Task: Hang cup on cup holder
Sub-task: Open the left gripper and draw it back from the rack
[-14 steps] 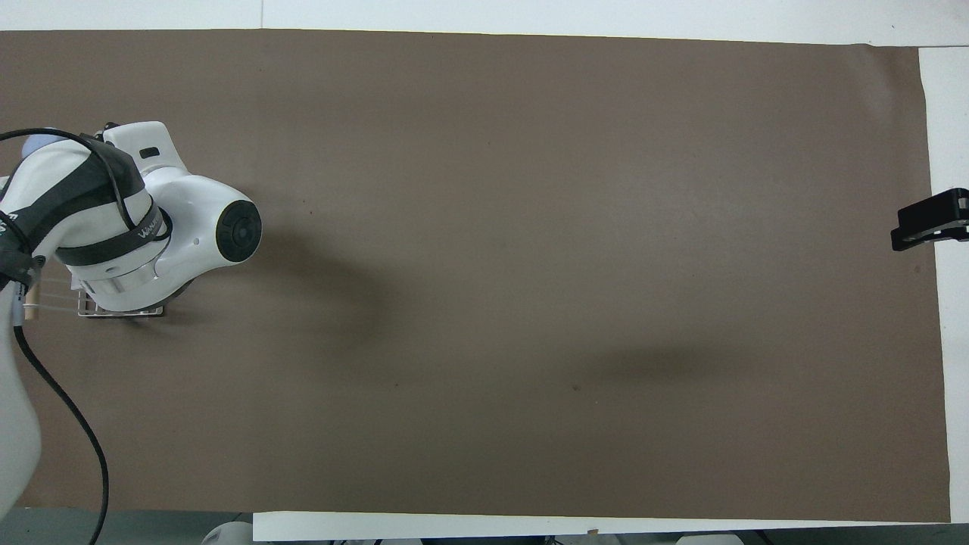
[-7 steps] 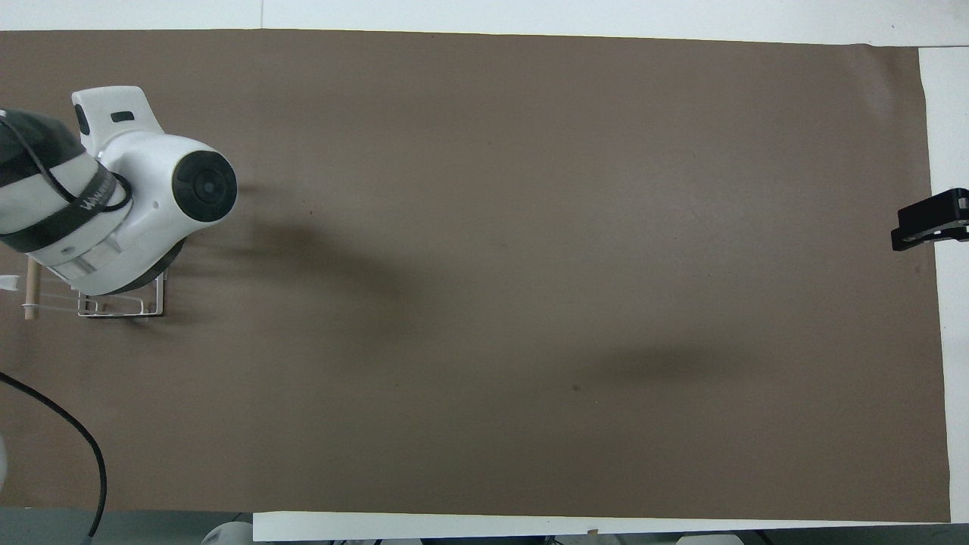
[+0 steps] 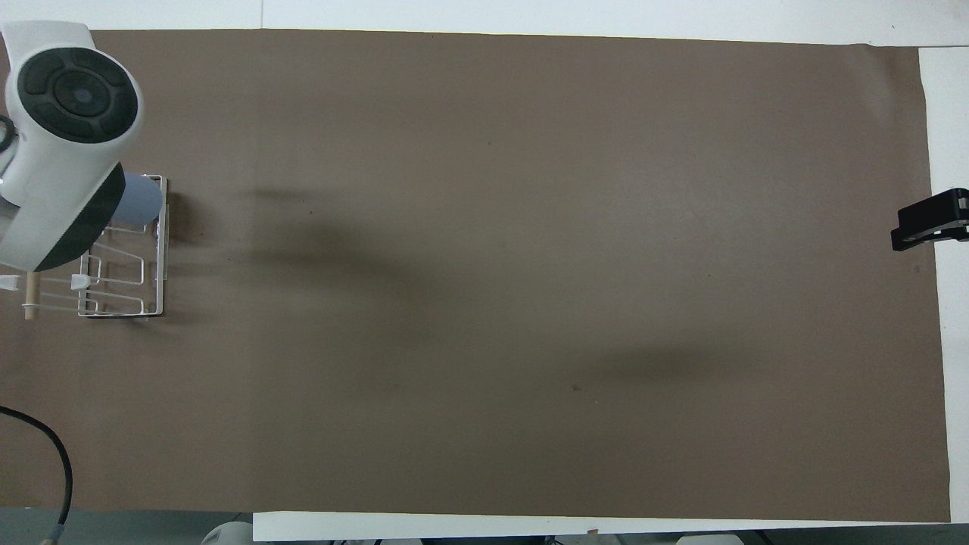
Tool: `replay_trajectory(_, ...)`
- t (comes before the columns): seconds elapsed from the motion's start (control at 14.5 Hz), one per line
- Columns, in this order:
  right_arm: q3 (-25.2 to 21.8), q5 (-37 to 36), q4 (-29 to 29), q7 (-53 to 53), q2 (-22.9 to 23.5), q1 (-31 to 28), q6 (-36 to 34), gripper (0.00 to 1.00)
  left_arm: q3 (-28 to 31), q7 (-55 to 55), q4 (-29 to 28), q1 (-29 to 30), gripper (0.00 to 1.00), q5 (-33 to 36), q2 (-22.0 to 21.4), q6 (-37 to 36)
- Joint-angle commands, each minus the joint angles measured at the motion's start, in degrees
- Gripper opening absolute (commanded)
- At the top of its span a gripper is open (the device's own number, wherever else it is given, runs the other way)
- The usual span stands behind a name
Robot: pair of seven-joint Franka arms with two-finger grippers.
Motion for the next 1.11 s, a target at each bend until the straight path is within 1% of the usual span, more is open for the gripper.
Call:
replay_trajectory(0.0, 0.09, 0.81, 0.6, -1.15, 0.4, -0.63, -0.47, 1.0, 0.31, 12.47, 2.12, 1.33, 1.0, -10.75, -0.97, -4.37)
replay_trajectory(0.21, 0.09, 0.9, 0.6, -1.15, 0.4, -0.63, -0.47, 1.0, 0.4, 28.55, 2.21, 4.49, 1.0, -24.36, -3.08, -7.45)
replay_trajectory(0.28, 0.1, 0.81, 0.6, -1.15, 0.4, -0.63, -0.47, 1.0, 0.4, 32.95, 2.3, 5.54, 1.0, -27.98, -3.69, -8.5)
replay_trajectory(0.35, 0.1, 0.9, 0.6, -1.23, 0.4, -0.63, -0.47, 1.0, 0.4, 37.17, 2.38, 6.51, 1.0, -30.1, -3.87, -10.08)
replay_trajectory(0.55, 0.09, 0.9, 0.6, -1.24, 0.4, -0.63, -0.47, 1.0, 0.4, 52.02, 4.4, 7.04, 1.0, -31.35, -4.05, -16.32)
replay_trajectory(0.76, 0.1, 0.9, 0.6, -1.24, 0.4, -0.63, -0.47, 1.0, 0.49, 65.03, 8.43, 7.13, 1.0, -32.76, -3.96, -20.89)
replay_trajectory(0.9, 0.1, 0.9, 0.52, -1.15, 0.4, -0.63, -0.47, 1.0, 1.28, 72.94, 11.16, 7.05, 1.0, -32.5, -3.87, -22.57)
replay_trajectory(1.04, 0.01, 0.9, 0.52, -1.24, 0.31, -0.63, -0.47, 1.0, 2.33, 80.43, 12.75, 7.05, 1.0, -32.85, -3.96, -22.4)
